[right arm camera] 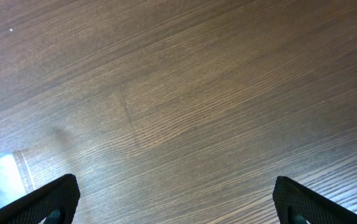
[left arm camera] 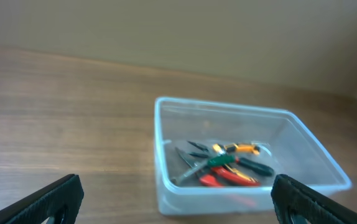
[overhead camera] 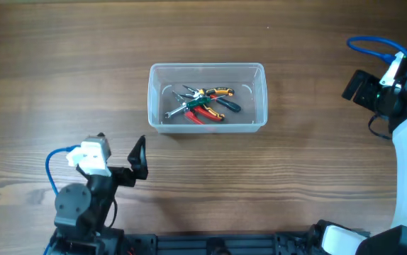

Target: Pack container

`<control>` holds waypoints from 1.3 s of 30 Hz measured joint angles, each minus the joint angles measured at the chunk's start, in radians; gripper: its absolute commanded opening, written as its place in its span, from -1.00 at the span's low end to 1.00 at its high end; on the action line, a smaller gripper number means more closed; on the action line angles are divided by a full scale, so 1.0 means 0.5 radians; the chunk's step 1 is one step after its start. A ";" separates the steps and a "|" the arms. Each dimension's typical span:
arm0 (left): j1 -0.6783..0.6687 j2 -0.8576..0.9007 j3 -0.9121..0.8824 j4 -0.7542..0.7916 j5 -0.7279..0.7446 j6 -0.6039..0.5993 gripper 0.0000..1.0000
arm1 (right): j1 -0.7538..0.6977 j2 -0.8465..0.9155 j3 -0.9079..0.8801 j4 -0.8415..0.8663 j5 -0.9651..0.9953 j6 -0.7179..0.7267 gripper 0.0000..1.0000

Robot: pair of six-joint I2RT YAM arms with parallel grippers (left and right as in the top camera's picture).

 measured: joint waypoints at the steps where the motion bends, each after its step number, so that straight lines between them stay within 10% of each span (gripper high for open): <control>1: 0.012 -0.057 -0.035 0.020 -0.027 0.000 1.00 | 0.000 0.000 0.000 0.000 0.000 0.001 0.99; 39: 0.278 -0.411 -0.716 0.573 -0.222 0.005 0.99 | 0.000 0.000 0.000 0.000 0.000 0.001 1.00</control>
